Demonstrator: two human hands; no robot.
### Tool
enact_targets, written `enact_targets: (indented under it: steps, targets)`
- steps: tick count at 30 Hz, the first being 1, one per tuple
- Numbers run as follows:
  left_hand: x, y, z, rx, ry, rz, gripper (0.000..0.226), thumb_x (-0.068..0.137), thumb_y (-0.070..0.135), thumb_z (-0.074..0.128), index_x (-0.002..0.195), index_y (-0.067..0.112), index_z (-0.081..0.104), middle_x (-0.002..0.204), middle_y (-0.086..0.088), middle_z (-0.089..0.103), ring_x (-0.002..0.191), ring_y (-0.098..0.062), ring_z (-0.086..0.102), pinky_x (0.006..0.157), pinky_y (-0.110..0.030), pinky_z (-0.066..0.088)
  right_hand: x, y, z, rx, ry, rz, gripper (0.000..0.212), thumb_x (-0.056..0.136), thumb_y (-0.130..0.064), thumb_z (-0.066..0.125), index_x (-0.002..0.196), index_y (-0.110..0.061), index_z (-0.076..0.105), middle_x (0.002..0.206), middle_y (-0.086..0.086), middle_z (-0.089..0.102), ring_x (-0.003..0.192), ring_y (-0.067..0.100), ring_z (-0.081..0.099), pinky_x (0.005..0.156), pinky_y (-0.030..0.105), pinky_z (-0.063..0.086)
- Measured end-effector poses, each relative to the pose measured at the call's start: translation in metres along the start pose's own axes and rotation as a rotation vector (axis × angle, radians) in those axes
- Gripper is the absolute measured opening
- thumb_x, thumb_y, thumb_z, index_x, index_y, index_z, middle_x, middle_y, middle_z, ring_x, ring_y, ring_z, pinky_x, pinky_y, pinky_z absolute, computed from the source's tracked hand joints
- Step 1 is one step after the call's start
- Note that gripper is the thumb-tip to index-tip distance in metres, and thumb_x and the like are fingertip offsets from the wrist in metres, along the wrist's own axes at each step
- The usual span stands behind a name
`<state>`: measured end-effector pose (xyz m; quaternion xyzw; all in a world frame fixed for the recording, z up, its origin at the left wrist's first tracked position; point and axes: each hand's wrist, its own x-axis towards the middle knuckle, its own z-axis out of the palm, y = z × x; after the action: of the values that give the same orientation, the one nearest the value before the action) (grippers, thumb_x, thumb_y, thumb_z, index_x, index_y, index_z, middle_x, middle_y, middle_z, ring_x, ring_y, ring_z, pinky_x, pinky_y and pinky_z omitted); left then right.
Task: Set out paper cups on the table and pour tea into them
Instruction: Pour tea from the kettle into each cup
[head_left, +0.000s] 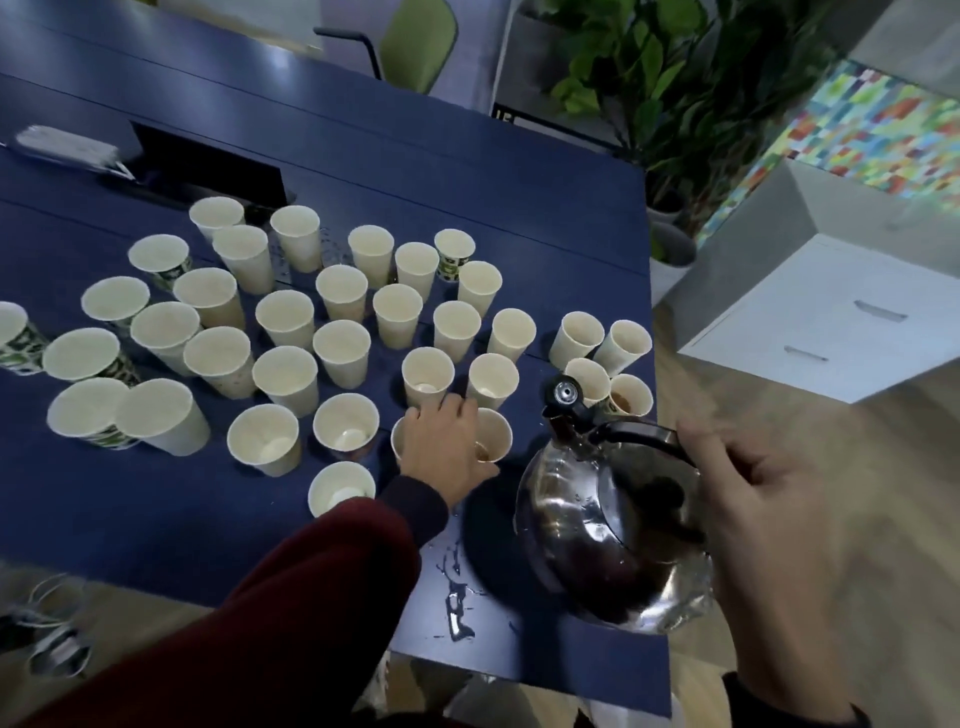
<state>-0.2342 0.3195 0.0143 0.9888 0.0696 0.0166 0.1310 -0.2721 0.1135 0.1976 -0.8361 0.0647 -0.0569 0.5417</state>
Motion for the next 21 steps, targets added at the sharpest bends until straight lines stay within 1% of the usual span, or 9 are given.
enact_targets:
  steps: [2, 5, 7, 9, 11, 13, 16, 19, 21]
  targets:
    - [0.003, 0.001, -0.001, 0.037, 0.006, 0.022, 0.056, 0.073, 0.06, 0.066, 0.111, 0.021, 0.054, 0.115, 0.001, 0.057, 0.109, -0.026, 0.049, 0.078, -0.039, 0.031, -0.003, 0.001, 0.003, -0.023, 0.019, 0.0, 0.035, 0.092, -0.03, 0.071, 0.069, -0.003, 0.069, 0.056, 0.02, 0.051, 0.051, 0.014, 0.046, 0.051, 0.025, 0.038]
    - [-0.002, 0.003, 0.005, -0.015, 0.048, 0.06, 0.051, 0.068, 0.053, 0.069, 0.103, 0.018, 0.059, 0.103, -0.002, 0.06, 0.098, -0.028, 0.052, 0.072, -0.037, 0.026, -0.004, 0.001, 0.004, -0.043, 0.037, -0.005, 0.035, 0.09, -0.031, 0.074, 0.065, -0.006, 0.068, 0.049, 0.013, 0.047, 0.049, 0.015, 0.043, 0.056, 0.031, 0.038]
    - [-0.01, 0.005, 0.012, -0.05, 0.069, 0.091, 0.054, 0.059, 0.053, 0.076, 0.097, 0.017, 0.062, 0.094, -0.002, 0.061, 0.089, -0.028, 0.054, 0.069, -0.036, 0.026, -0.005, 0.003, 0.002, -0.059, 0.033, -0.006, 0.036, 0.089, -0.031, 0.075, 0.064, -0.005, 0.067, 0.054, 0.022, 0.046, 0.051, 0.018, 0.042, 0.057, 0.035, 0.037]
    - [-0.02, 0.008, 0.022, -0.083, 0.071, 0.105, 0.058, 0.055, 0.056, 0.079, 0.096, 0.019, 0.062, 0.092, -0.001, 0.059, 0.085, -0.027, 0.054, 0.068, -0.037, 0.033, -0.004, 0.007, -0.002, -0.09, 0.019, -0.01, 0.036, 0.089, -0.031, 0.076, 0.065, -0.006, 0.067, 0.059, 0.028, 0.048, 0.053, 0.021, 0.042, 0.058, 0.038, 0.038]
    - [-0.027, 0.011, 0.029, -0.163, 0.051, 0.099, 0.06, 0.056, 0.055, 0.08, 0.1, 0.019, 0.061, 0.094, -0.001, 0.058, 0.083, -0.026, 0.056, 0.067, -0.039, 0.043, -0.004, 0.011, -0.005, -0.105, 0.012, -0.007, 0.036, 0.088, -0.032, 0.077, 0.065, -0.006, 0.067, 0.059, 0.026, 0.05, 0.053, 0.021, 0.043, 0.059, 0.039, 0.039]
    - [-0.03, 0.014, 0.031, -0.216, 0.044, 0.08, 0.062, 0.058, 0.056, 0.081, 0.104, 0.019, 0.061, 0.095, -0.001, 0.057, 0.082, -0.025, 0.059, 0.065, -0.039, 0.048, -0.003, 0.013, -0.007, -0.12, 0.002, -0.002, 0.034, 0.087, -0.032, 0.077, 0.065, -0.008, 0.068, 0.059, 0.022, 0.054, 0.054, 0.021, 0.046, 0.06, 0.039, 0.043]
    - [-0.035, 0.018, 0.031, -0.292, 0.009, 0.039, 0.064, 0.063, 0.056, 0.079, 0.112, 0.02, 0.058, 0.103, 0.001, 0.056, 0.087, -0.023, 0.06, 0.066, -0.036, 0.048, -0.002, 0.016, -0.008, -0.132, -0.015, 0.011, 0.031, 0.087, -0.031, 0.077, 0.063, -0.012, 0.069, 0.059, 0.017, 0.059, 0.056, 0.018, 0.05, 0.061, 0.037, 0.044]
    - [-0.038, 0.018, 0.033, -0.4, -0.024, 0.032, 0.073, 0.064, 0.05, 0.082, 0.123, 0.018, 0.055, 0.11, -0.001, 0.053, 0.098, -0.024, 0.059, 0.075, -0.036, 0.05, 0.001, 0.018, -0.008, -0.156, -0.029, 0.009, 0.031, 0.087, -0.03, 0.077, 0.059, -0.019, 0.067, 0.049, 0.0, 0.052, 0.053, 0.012, 0.046, 0.06, 0.032, 0.04]
    - [-0.039, 0.017, 0.033, -0.452, -0.029, 0.028, 0.074, 0.064, 0.045, 0.084, 0.126, 0.016, 0.055, 0.113, -0.002, 0.053, 0.101, -0.025, 0.058, 0.08, -0.038, 0.05, 0.002, 0.019, -0.008, -0.174, -0.04, 0.015, 0.031, 0.087, -0.032, 0.077, 0.059, -0.021, 0.067, 0.048, -0.004, 0.05, 0.051, 0.009, 0.044, 0.057, 0.029, 0.039]
